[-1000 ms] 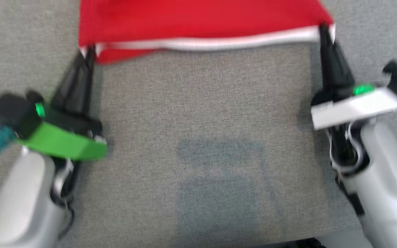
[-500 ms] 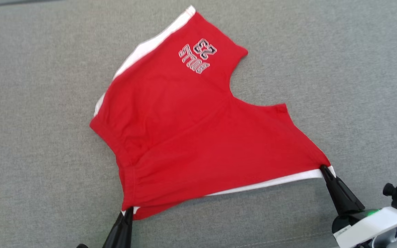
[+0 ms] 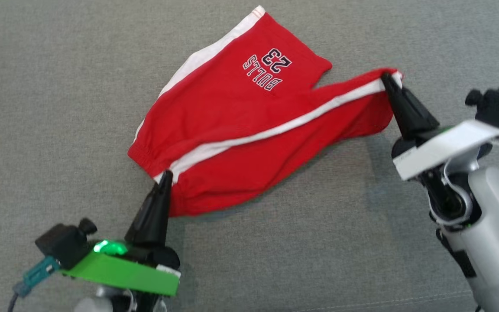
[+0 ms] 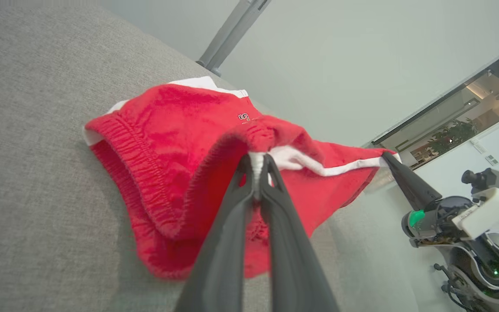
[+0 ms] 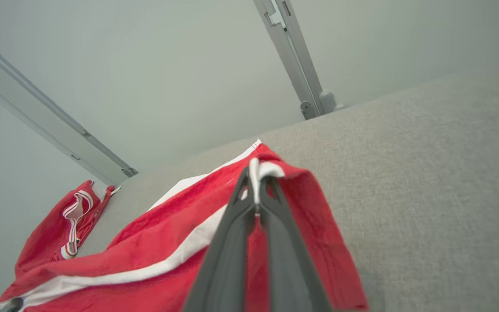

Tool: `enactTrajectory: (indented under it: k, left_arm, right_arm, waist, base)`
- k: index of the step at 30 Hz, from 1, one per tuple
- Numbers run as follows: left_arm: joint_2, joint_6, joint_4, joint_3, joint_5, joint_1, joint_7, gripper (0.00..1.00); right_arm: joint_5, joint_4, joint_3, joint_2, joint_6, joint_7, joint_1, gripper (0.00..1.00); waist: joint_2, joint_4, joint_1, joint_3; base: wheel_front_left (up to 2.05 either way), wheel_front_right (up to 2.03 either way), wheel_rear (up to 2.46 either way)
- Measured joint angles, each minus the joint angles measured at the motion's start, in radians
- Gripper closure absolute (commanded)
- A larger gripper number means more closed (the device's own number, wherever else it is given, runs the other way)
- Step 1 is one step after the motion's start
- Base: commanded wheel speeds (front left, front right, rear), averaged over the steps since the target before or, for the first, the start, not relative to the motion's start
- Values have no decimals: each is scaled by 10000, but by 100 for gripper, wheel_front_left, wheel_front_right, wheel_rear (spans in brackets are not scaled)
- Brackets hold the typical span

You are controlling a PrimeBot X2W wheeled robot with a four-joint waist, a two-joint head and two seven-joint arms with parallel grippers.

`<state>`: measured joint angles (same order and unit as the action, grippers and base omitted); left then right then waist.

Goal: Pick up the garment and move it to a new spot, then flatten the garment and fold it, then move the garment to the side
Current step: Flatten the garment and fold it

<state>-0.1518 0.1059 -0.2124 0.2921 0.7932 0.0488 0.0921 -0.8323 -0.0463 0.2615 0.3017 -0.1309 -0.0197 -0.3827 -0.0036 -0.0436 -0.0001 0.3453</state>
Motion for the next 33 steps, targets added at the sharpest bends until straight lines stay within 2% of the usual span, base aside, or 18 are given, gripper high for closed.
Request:
enactTrajectory:
  k: [6,14,23,27,33]
  left_arm:
    - [157,-196,811,-222,-221,-2320,-192,100]
    - [577,-276,1877,265,-374,-4004,-395,100]
    - [723,-445,3296,489,-901,-5310,-96,100]
    - [738,-621,3726,470,-1091,-5450,196,100]
    - [773,-619,3994,535,-1078,-5463,416,100]
  right_arm:
    - [397,-2027,-163,-401,2,543,-2894,100]
    - [1072,-4416,75,-696,2,715,-5405,100]
    - [1417,-6213,738,-769,2,616,-6718,100]
    - [1388,-6769,1011,-706,2,395,-7017,100]
    - [1289,-7275,1244,-665,2,4,-7319,100]
  waist:
    - [0,697,0,611]
    - [0,1863,0,1598]
    - [0,2705,1,2321]
    - [0,2891,1,2420]
    - [0,2914,1,2357]
  base:
    - [0,0,0]
    - [0,0,0]
    - [0,0,0]
    - [0,0,0]
    - [0,0,0]
